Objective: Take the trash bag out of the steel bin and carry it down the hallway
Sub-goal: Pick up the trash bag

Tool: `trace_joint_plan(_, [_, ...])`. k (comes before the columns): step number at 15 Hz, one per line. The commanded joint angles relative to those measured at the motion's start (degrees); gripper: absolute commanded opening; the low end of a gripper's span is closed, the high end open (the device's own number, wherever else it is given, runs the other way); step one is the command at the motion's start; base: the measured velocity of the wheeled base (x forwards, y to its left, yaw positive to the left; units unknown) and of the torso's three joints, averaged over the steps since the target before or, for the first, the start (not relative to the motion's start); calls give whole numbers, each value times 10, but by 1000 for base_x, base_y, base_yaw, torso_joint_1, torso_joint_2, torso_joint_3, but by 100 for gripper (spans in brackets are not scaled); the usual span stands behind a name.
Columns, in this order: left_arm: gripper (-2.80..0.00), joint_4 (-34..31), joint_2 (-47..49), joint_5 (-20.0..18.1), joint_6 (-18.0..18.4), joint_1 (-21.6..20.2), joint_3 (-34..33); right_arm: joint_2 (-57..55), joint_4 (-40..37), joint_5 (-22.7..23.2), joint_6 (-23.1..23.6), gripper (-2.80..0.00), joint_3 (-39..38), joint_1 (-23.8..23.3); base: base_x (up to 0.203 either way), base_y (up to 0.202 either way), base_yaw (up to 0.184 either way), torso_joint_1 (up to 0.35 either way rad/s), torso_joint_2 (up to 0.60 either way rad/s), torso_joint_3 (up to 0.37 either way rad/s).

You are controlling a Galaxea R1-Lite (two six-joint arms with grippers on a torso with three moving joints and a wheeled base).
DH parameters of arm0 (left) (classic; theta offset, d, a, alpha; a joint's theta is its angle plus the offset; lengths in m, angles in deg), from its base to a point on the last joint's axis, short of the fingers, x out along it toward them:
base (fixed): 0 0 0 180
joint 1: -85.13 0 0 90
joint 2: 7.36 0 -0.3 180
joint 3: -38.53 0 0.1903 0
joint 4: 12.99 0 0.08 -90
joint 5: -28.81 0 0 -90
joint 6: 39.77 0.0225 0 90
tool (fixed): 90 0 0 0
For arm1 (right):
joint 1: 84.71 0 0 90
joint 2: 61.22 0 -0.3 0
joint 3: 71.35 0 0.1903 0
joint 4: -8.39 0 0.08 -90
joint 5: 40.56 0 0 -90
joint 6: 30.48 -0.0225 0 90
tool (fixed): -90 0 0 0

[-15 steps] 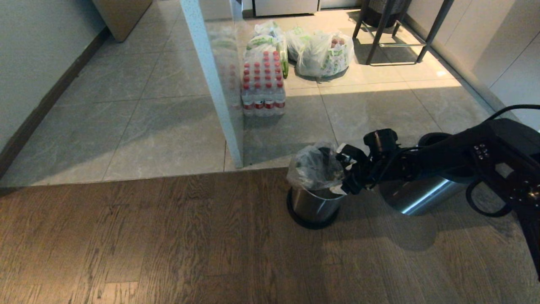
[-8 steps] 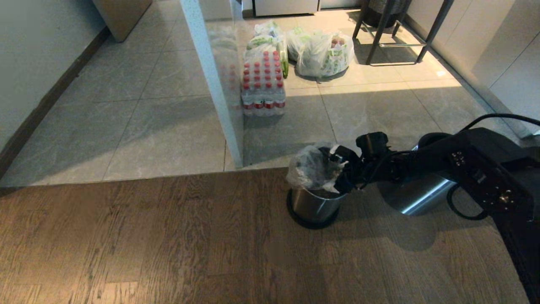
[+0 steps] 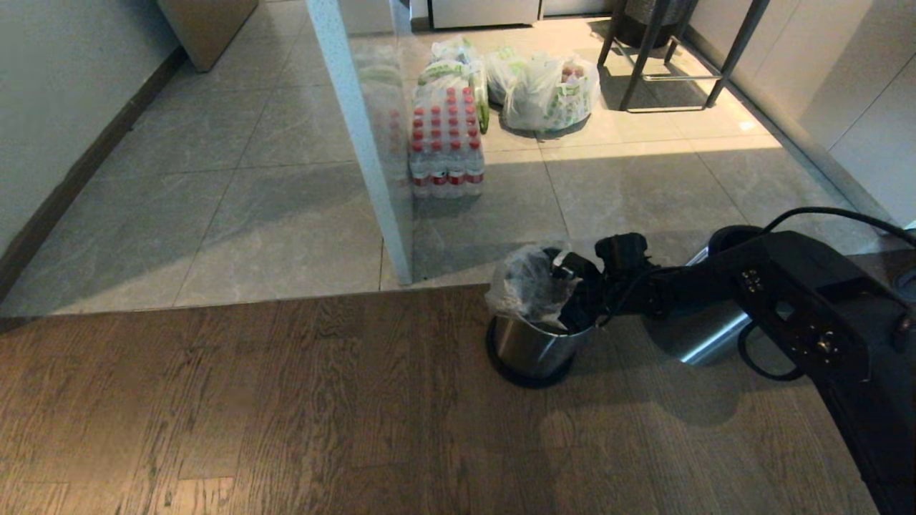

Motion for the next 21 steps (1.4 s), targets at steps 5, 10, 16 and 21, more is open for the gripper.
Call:
trace_joint_plan(5, [-280,0,0,0,0,0,0,-30,3,3,-11,-280,21,9,0,0,0,0,0,0])
trace_joint_plan(10, [-280,0,0,0,0,0,0,-14,-3,2,-13,-280,19,12,0,0,0,0,0,0])
trace_joint_plan(16, [-280,0,0,0,0,0,0,48,-14,3,-16,-280,8,13,0,0,0,0,0,0])
trace_joint_plan(21, [-280,0,0,0,0,0,0,143,-78,2,-82,-280,-19,12,0,0,0,0,0,0])
